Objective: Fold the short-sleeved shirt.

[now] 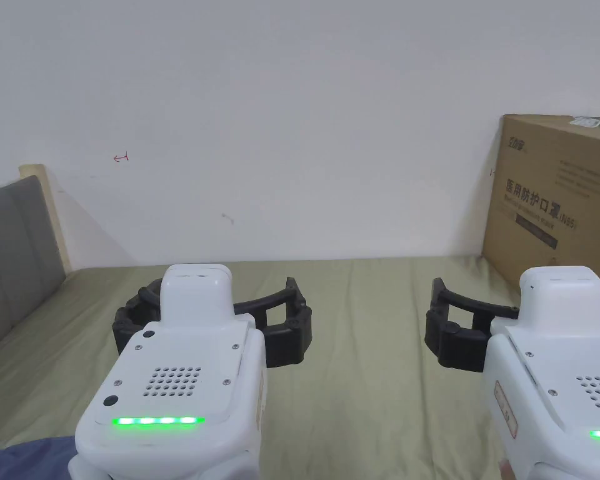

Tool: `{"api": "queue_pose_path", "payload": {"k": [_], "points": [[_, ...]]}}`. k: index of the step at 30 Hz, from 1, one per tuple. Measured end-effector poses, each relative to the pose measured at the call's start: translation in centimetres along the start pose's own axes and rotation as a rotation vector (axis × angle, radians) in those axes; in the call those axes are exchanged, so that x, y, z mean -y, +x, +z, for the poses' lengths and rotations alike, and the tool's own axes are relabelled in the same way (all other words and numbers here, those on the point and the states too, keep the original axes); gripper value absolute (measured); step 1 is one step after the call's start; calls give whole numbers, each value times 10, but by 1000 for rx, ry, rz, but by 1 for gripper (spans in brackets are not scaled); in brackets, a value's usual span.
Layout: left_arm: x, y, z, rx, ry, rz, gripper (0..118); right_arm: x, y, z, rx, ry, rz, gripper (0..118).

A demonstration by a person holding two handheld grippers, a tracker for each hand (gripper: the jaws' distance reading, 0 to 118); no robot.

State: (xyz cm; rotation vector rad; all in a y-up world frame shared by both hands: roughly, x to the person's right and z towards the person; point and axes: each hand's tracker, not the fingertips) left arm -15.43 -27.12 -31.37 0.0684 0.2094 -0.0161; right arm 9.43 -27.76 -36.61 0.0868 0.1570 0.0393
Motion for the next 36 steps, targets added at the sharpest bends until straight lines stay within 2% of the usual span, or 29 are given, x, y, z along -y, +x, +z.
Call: {"api": "queue_pose_path", "payload": {"k": [5, 10, 12, 13, 14, 15, 16, 17, 18, 21, 24, 31, 36], "points": [[0, 1, 2, -11, 7, -25, 118, 1, 2, 0, 8, 0, -28, 118], [2, 0, 0, -6, -4, -18, 118, 1, 1, 0, -7, -9, -14, 117], [3, -1, 1, -5, -7, -12, 114, 2, 0, 0, -10, -6, -4, 116], [3, -1, 1, -8, -12, -16, 108, 2, -1, 1, -10, -1, -2, 112], [3, -1, 1, -25, -15, -29, 89, 3, -1, 2, -16, 4, -4, 100], [4, -1, 2, -49, -13, -49, 61, 3, -1, 2, -19, 8, -6, 79], [5, -1, 1, -62, -15, -60, 25, 4, -1, 1, -20, 7, -8, 48], [6, -2, -2, -95, -31, -74, 0, 6, -1, -1, -14, -5, -9, 9], [9, -3, -4, -141, -37, -82, 0, 8, 0, -4, -8, -28, -14, 5], [13, -9, -6, -81, -76, -31, 0, 13, 6, -4, -32, -45, -44, 0], [16, -8, -9, -87, -87, -39, 0, 17, 6, -2, -20, -40, -19, 0], [22, -5, -10, -38, -115, -20, 0, 15, 10, 0, -12, -25, -22, 0], [17, -39, 6, -64, -142, -21, 0, 20, -12, -16, -48, -84, -35, 0]]}}
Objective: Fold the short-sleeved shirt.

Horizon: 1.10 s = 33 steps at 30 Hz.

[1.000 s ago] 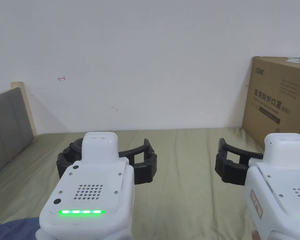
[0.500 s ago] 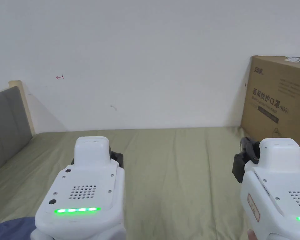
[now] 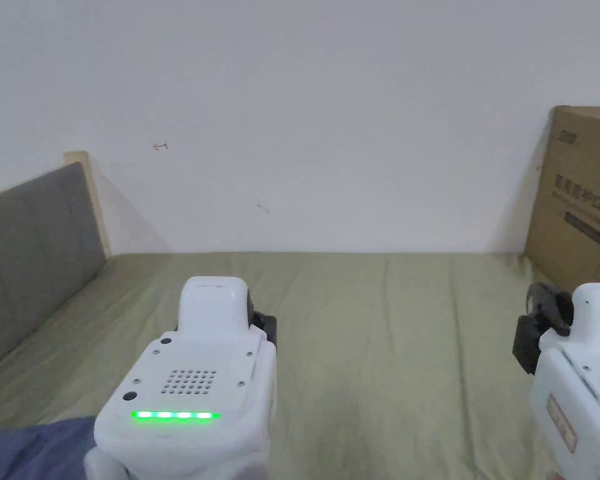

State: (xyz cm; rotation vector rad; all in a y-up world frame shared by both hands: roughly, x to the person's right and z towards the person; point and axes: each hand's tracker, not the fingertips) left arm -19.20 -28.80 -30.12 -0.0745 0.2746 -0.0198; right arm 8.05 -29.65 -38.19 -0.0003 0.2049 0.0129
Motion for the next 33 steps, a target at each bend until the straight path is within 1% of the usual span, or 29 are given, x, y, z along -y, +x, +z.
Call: {"api": "queue_pose_path", "payload": {"k": [4, 7, 8, 9, 11, 12, 14, 16, 19, 20, 22, 23, 24, 25, 27, 28, 30, 31, 32, 33], "points": [[5, -65, 22, -157, -20, 24, 0, 3, -50, -14, -124, -26, -29, 0], [13, -125, 43, -313, -50, 52, 0, 2, -107, -15, -279, -40, -17, 0], [17, -142, 52, -356, -59, 68, 0, 2, -126, -14, -347, -41, -5, 0], [20, -156, 61, -393, -68, 84, 0, 1, -146, -11, -406, -38, 4, 0], [27, -177, 75, -443, -89, 103, 0, 1, -173, -7, -489, -33, -5, 0], [31, -184, 80, -459, -99, 102, 0, 1, -184, -6, -517, -40, -7, 0], [35, -191, 86, -468, -110, 98, 0, 2, -200, -6, -536, -48, -5, 0], [39, -195, 86, -468, -119, 90, 0, 4, -208, -6, -556, -58, 2, 0], [43, -197, 79, -443, -125, 84, 0, 9, -211, -8, -578, -86, 27, 0], [45, -202, 71, -401, -153, 103, 0, 11, -209, -10, -582, -107, 33, 0], [53, -217, 41, -249, -325, 138, 0, 15, -202, -12, -604, -166, 10, 0], [63, -226, 18, -192, -461, 161, 0, 19, -198, -15, -609, -197, 1, 0], [79, -236, -7, -145, -605, 192, 0, 23, -194, -18, -604, -221, 5, 0], [95, -245, -25, -119, -694, 238, 0, 27, -190, -22, -601, -239, 12, 0], [137, -264, -65, -111, -888, 331, 0, 36, -183, -30, -596, -273, 29, 0], [153, -272, -79, -127, -942, 368, 0, 41, -180, -33, -591, -285, 38, 0], [182, -283, -104, -167, -1031, 366, 0, 51, -175, -41, -581, -314, 62, 0], [193, -285, -112, -171, -1048, 366, 9, 55, -173, -45, -578, -325, 71, 0], [202, -287, -120, -194, -1060, 333, 44, 59, -171, -49, -576, -337, 82, 0], [211, -288, -128, -206, -1076, 320, 83, 63, -170, -52, -576, -349, 87, 0]]}}
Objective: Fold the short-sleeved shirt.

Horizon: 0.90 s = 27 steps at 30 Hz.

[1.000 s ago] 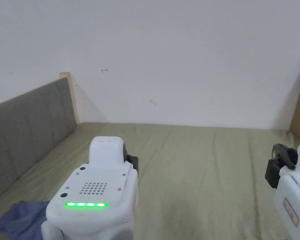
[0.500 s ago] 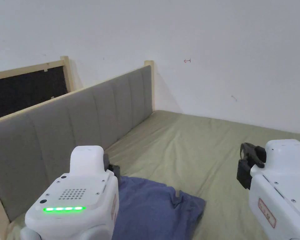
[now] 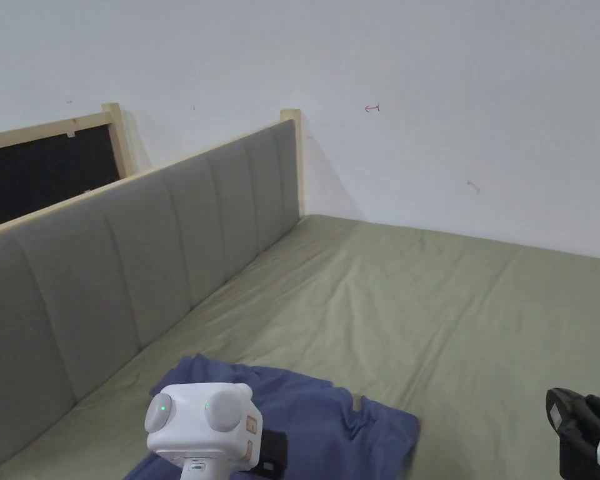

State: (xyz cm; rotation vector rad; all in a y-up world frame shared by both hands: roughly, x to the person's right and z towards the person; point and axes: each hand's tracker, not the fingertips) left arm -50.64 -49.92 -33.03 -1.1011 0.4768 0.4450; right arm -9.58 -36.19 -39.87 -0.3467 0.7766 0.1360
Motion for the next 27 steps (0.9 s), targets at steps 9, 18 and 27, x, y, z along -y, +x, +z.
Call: {"api": "queue_pose_path", "payload": {"k": [9, 18, 27], "points": [[-5, 4, -91, 60, -155, 18, 115, 26, 11, -25, -29, -105, -14, 0], [36, 35, -46, -33, 63, -108, 100, 34, 13, -30, -55, -156, -22, 0], [63, 16, 61, 8, 323, -133, 5, 27, 23, -9, -60, -128, -22, 0]]}}
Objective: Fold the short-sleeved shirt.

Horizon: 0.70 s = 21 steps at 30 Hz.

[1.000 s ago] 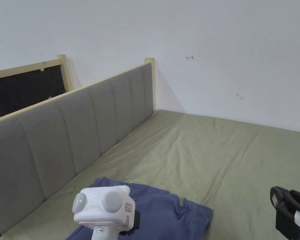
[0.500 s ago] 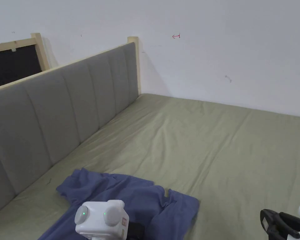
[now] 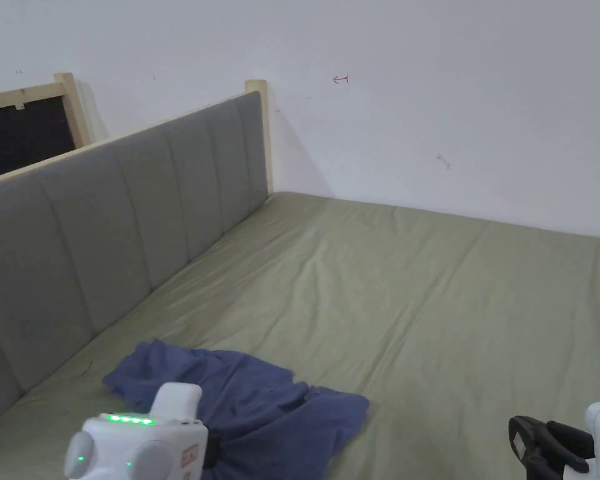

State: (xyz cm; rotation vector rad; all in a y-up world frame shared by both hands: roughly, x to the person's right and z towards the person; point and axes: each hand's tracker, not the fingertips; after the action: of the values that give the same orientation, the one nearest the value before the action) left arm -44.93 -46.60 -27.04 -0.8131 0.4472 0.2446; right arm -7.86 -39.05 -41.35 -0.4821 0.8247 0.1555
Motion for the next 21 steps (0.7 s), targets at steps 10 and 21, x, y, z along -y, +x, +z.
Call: {"api": "queue_pose_path", "payload": {"k": [10, 21], "points": [[-62, -29, 102, 1, 291, -111, 5, -11, 17, 42, 54, 101, -29, 0], [-157, 136, 207, 514, 512, -186, 5, -23, 54, 136, 185, 303, -120, 0]]}}
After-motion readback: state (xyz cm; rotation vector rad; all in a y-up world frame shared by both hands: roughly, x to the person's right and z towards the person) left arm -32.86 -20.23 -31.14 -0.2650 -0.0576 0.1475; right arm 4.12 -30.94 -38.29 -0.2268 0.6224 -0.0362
